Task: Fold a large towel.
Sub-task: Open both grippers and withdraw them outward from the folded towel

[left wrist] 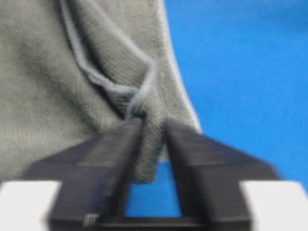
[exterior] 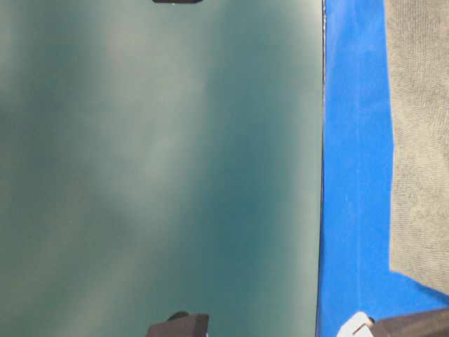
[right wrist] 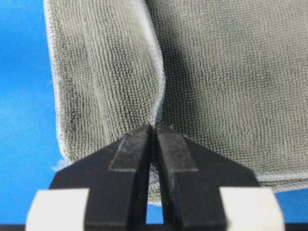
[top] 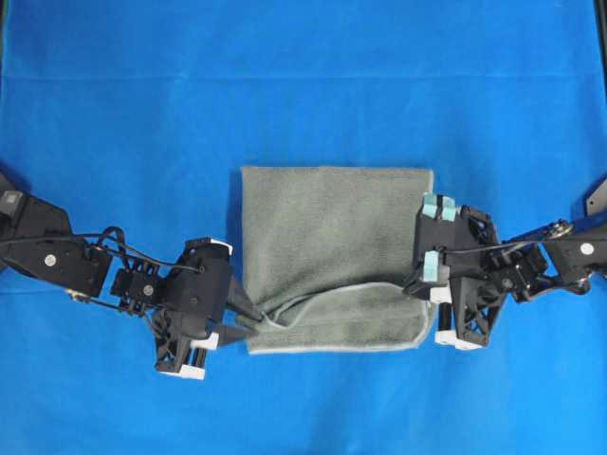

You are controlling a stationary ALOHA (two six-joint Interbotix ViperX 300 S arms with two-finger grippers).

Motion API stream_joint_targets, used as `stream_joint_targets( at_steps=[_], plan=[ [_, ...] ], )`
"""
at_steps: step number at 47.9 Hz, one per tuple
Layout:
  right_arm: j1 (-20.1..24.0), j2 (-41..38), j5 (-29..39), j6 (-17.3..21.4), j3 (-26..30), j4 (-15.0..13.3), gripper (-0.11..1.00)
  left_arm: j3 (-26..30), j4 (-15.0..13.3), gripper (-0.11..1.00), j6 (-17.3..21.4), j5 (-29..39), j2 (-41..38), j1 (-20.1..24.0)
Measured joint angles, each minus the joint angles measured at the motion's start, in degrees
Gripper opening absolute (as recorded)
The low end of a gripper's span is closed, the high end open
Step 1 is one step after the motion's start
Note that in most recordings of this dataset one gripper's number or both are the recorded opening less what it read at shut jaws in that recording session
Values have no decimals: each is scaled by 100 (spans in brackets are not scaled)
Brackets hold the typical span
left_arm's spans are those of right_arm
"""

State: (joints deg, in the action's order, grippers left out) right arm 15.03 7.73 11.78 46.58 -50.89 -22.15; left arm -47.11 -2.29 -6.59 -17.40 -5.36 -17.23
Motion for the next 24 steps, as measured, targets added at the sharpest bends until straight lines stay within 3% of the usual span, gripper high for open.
stream_joint_targets(
  at_steps=[5,10,16,24],
  plan=[
    [132,-35,9,-9,70,0,44,62,0,64,9,18,-18,-9],
    [396,-44,79,0,141,0,67,114,0,66,0,44,-9,-88],
    [773,-44,193,44,202,44,59,149,0,66,0,158,26,-334],
    [1160,88,272,132,308,105,60,149,0,66,9,404,343,-773]
  ],
)
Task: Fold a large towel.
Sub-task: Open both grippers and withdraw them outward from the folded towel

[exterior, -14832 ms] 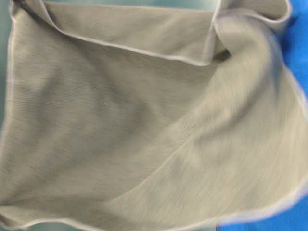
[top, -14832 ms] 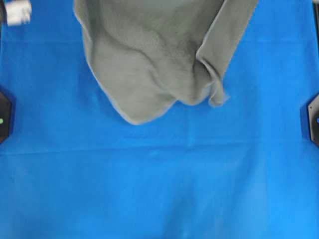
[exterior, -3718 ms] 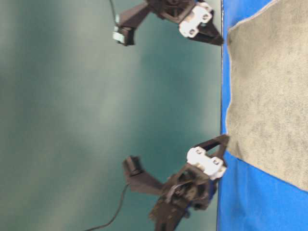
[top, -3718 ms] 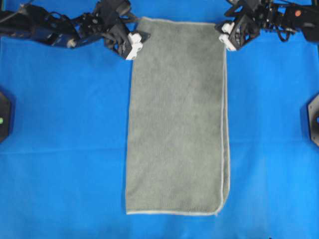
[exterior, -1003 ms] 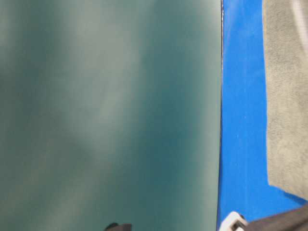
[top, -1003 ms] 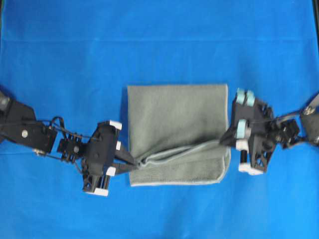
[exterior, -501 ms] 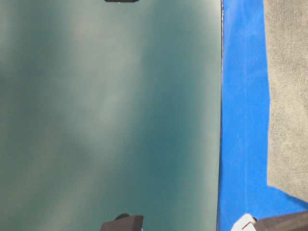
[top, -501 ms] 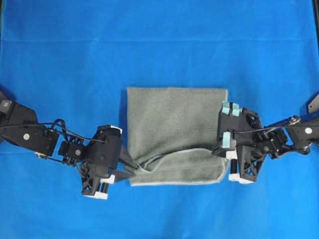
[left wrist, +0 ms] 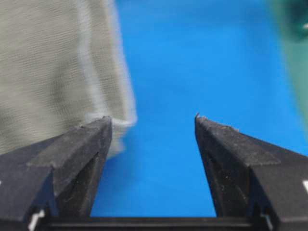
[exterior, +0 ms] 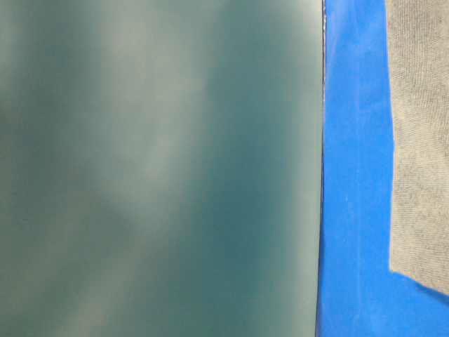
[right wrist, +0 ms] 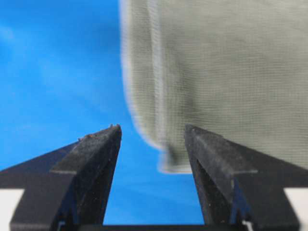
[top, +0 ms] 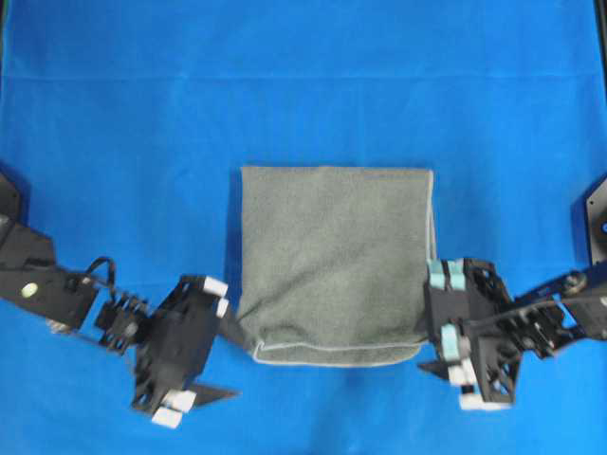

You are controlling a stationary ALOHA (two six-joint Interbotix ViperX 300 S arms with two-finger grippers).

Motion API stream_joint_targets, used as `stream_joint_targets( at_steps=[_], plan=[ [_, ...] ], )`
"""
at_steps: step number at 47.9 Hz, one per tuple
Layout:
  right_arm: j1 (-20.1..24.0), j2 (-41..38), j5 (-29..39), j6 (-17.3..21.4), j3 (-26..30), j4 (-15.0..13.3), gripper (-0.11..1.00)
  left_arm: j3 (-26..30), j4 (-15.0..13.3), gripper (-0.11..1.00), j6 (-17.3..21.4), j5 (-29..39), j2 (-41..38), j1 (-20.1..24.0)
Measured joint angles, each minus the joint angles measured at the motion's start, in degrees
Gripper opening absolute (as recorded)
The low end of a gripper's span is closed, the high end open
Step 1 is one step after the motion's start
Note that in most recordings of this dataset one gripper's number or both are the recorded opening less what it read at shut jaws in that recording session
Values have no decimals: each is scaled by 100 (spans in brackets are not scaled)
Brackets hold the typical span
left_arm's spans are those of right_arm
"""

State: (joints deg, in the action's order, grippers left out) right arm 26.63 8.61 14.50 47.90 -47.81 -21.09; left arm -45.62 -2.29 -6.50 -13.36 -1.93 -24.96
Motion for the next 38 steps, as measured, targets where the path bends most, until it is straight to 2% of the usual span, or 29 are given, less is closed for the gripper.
stream_joint_targets(
  at_steps=[5,9,18,28,38],
  plan=[
    [62,352,114,0,53,-9,60,0,0,66,0,176,413,-123],
    [62,703,264,9,79,-123,60,0,9,65,70,299,809,-105],
    [70,1846,809,0,79,-782,59,-132,26,65,352,492,1942,-26],
    [62,3094,1406,-18,-62,-1582,59,-606,26,64,949,554,3287,290],
    [62,4280,2153,18,-369,-2048,59,-1248,26,64,1195,642,4597,800]
  ],
)
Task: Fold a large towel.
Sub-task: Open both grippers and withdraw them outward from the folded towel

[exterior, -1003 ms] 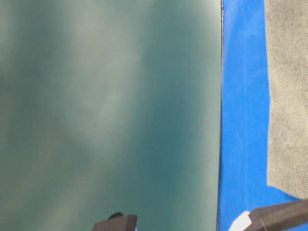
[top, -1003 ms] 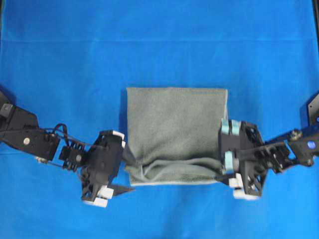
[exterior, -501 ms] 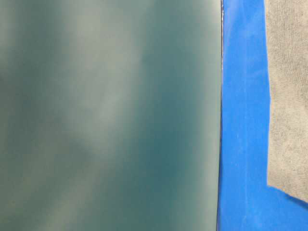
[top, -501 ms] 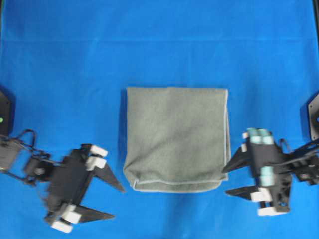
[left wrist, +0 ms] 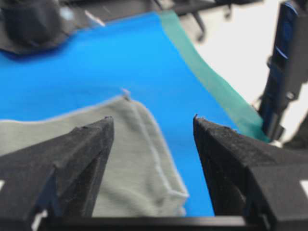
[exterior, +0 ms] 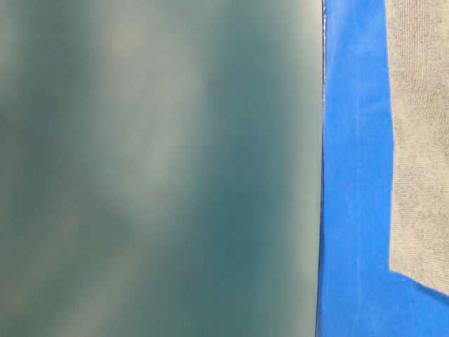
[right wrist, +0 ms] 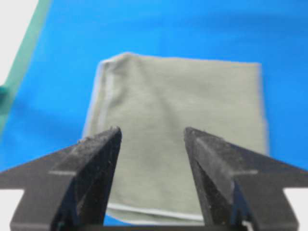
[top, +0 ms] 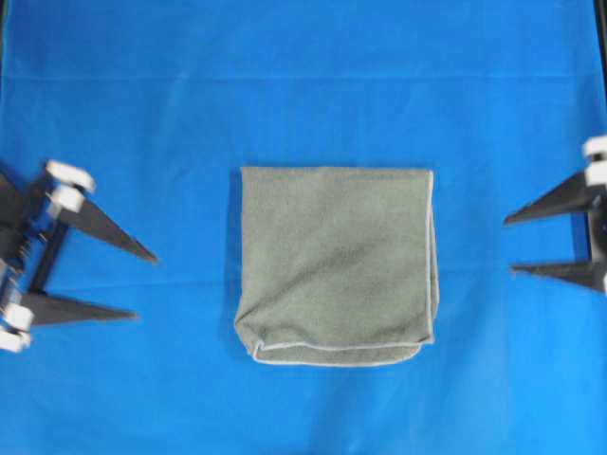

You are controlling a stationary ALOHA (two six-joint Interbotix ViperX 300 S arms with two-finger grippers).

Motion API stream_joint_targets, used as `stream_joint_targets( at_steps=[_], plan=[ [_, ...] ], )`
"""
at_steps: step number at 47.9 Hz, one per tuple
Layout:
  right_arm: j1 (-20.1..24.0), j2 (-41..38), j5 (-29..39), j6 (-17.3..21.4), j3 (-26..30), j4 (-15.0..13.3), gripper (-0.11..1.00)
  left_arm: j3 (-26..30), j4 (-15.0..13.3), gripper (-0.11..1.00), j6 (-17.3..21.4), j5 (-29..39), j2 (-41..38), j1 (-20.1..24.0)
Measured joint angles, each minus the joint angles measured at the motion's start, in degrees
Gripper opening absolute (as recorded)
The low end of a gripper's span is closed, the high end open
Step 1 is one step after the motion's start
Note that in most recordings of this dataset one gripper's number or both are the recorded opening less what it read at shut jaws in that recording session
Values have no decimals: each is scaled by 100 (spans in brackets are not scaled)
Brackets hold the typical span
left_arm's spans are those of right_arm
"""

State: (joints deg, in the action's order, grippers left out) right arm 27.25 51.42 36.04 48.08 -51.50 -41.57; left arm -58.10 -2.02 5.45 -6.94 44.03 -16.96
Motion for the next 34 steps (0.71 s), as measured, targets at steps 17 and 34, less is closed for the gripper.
stream_joint_targets(
  at_steps=[17,34],
  plan=[
    [-281,1503,255,1002,-1204,-853,59,-1169,0,64,-9,404,1890,791],
    [-809,1345,510,2637,-2021,-1292,55,-2074,-18,64,-387,677,2566,1749]
  ],
)
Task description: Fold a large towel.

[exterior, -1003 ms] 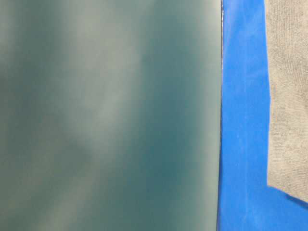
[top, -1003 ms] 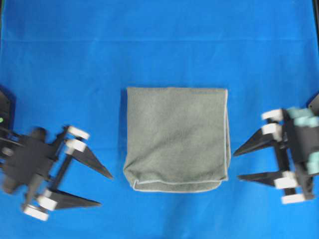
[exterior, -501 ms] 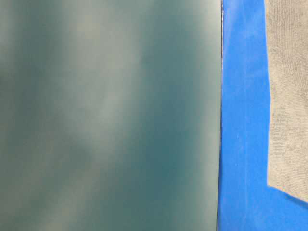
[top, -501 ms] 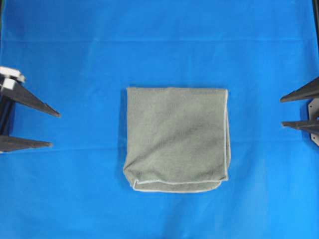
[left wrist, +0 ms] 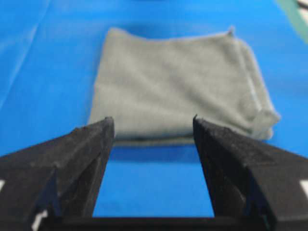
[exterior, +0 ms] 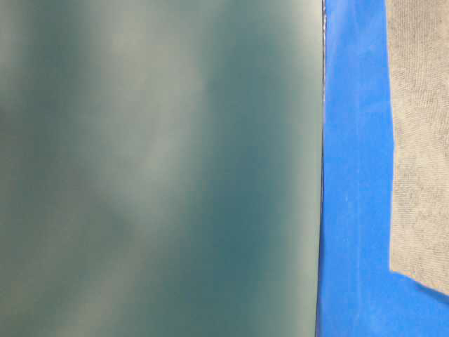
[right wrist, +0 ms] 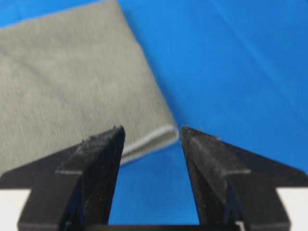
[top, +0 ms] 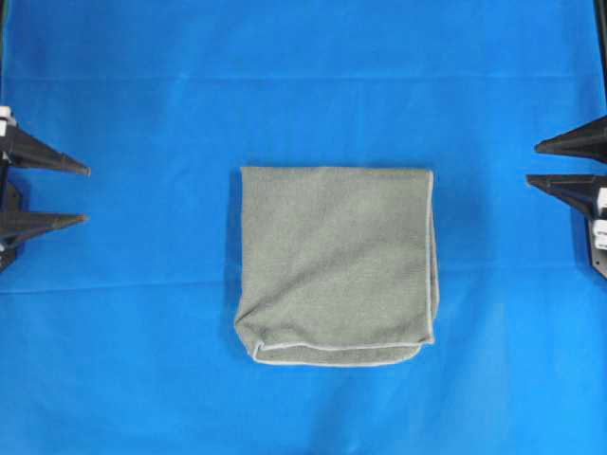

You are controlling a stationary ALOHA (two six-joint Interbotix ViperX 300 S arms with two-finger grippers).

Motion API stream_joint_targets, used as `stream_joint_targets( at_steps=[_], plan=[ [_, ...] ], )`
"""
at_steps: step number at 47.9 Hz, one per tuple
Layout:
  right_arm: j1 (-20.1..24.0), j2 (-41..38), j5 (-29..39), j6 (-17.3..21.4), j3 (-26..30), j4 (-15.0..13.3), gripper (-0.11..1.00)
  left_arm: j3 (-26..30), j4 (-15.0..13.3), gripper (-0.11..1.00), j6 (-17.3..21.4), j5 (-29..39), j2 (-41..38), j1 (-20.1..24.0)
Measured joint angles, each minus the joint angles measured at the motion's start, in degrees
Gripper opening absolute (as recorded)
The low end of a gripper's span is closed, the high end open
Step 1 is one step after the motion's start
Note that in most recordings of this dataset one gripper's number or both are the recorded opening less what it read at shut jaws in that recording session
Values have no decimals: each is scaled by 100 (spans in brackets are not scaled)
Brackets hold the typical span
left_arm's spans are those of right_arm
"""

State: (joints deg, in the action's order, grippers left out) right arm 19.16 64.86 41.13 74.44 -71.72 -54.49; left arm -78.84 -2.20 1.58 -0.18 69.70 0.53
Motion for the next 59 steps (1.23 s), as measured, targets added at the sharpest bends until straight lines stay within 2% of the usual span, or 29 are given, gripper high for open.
stream_joint_targets(
  at_steps=[7,11,32,59],
  plan=[
    [0,-316,26,343,-132,-18,54,-88,9,64,-70,18,-35,149],
    [0,-369,35,404,-141,-18,54,-88,0,64,-79,9,-26,149],
    [0,-325,26,404,-141,-44,54,-88,0,64,-229,123,-26,149],
    [0,-290,-26,387,-141,-44,54,-88,0,64,-229,158,-26,149]
  ],
)
